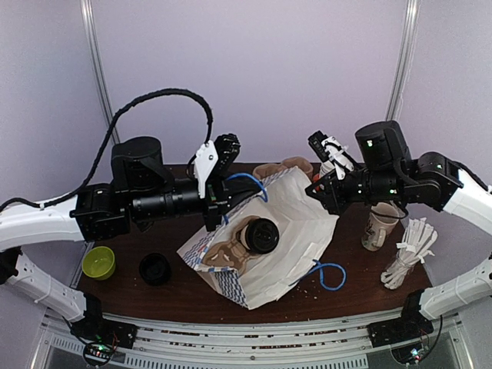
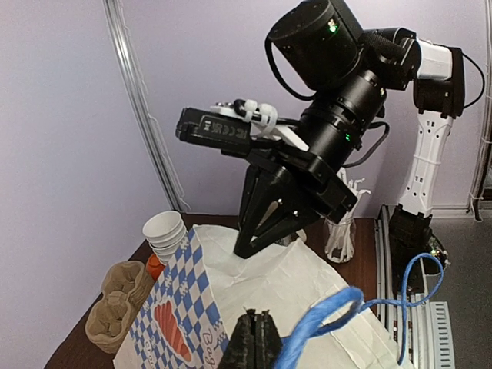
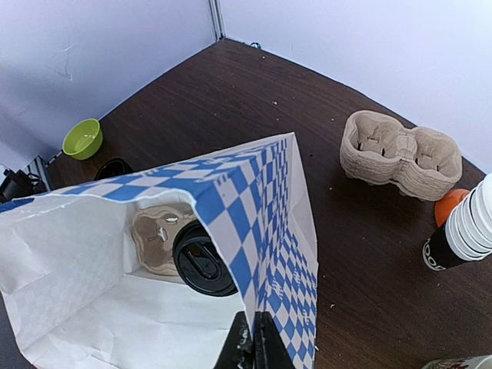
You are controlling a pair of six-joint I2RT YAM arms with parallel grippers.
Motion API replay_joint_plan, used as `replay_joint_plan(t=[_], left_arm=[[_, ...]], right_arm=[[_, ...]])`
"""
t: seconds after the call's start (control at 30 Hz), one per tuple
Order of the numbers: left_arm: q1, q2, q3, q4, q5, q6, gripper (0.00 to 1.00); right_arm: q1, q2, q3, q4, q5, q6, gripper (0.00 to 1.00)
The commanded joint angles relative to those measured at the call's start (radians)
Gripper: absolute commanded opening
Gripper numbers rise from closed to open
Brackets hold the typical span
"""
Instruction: Pack the takeout coffee
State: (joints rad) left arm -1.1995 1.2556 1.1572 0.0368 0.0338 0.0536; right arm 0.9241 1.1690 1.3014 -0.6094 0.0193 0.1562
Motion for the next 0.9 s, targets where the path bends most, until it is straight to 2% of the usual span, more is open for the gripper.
replay_joint_plan(t=[0.0, 0.53, 0.87], left_arm=[[-0.005, 0.000, 0.024, 0.042, -0.027, -0.020, 0.00], [-0.006, -0.010, 0.013, 0.039, -0.041, -0.069, 0.00], [-0.005, 0.068, 0.096, 0.046, -0.098, -0.362, 0.00]], right_arm=[[-0.003, -0.044, 0.017, -0.008, 0.010, 0.000, 0.00], [-0.003, -0.082, 0.003, -0.022, -0.002, 0.018, 0.00], [-0.008, 0.114, 0.166, -0.170, 0.072, 0.043, 0.00]])
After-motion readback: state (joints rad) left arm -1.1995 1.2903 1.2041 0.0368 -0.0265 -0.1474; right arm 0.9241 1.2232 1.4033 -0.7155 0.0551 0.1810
